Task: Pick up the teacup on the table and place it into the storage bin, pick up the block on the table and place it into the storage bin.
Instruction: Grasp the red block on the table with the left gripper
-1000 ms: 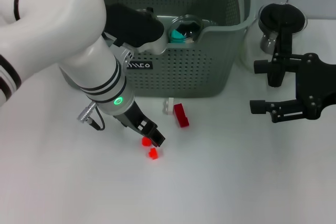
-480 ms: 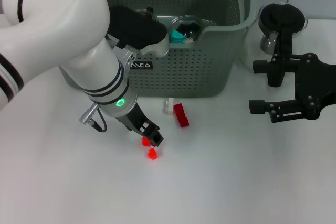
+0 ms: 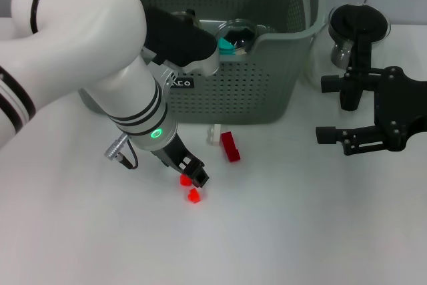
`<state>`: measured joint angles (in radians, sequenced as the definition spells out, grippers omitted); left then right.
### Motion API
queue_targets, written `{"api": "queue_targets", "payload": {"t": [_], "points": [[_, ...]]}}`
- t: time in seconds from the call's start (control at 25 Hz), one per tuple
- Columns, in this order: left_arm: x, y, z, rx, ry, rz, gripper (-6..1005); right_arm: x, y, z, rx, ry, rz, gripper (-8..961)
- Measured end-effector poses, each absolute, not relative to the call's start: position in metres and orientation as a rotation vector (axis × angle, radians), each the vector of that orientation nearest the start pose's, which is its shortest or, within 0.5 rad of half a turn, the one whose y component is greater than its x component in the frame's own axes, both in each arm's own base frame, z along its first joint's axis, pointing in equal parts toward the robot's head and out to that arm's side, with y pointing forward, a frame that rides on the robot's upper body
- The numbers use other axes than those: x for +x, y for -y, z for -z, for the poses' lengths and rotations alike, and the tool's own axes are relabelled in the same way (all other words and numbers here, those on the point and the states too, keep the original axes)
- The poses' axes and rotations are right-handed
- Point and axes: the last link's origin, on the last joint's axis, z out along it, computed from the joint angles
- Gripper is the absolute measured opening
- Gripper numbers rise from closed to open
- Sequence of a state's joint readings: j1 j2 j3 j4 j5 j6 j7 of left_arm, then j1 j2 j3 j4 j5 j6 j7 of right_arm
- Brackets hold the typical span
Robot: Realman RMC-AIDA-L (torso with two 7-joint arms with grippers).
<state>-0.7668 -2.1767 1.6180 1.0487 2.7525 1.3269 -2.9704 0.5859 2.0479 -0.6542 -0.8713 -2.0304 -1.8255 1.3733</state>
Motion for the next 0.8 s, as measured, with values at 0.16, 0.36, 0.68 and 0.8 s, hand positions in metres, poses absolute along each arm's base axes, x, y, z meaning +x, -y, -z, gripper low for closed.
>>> {"api": "queue_targets", "payload": {"t": [0.16,0.36,0.68,0.8], "points": [[-0.1639,-0.3594,0.0898,-2.398,1.094,-0.64,685,0.2201,-0.3331,-0.0481,-2.889,-0.218,-0.708,928],[-0.1636,-0.3584,0.0911,-2.402,1.083,-0.649,677,0.2203,-0.333,-0.0483,-2.887,-0.214,-0.709,928],[-0.1632,-0.3577,0.0919,-2.404,1.084,-0.649,608,0.2206,-0.3312,-0.0488,-2.892,-0.209,-0.718,927],[-0.1631,-0.3575,0.0922,-2.406,1.085,-0.649,548,0.2201,-0.3313,-0.0488,-2.893,-0.207,-0.719,927]]}}
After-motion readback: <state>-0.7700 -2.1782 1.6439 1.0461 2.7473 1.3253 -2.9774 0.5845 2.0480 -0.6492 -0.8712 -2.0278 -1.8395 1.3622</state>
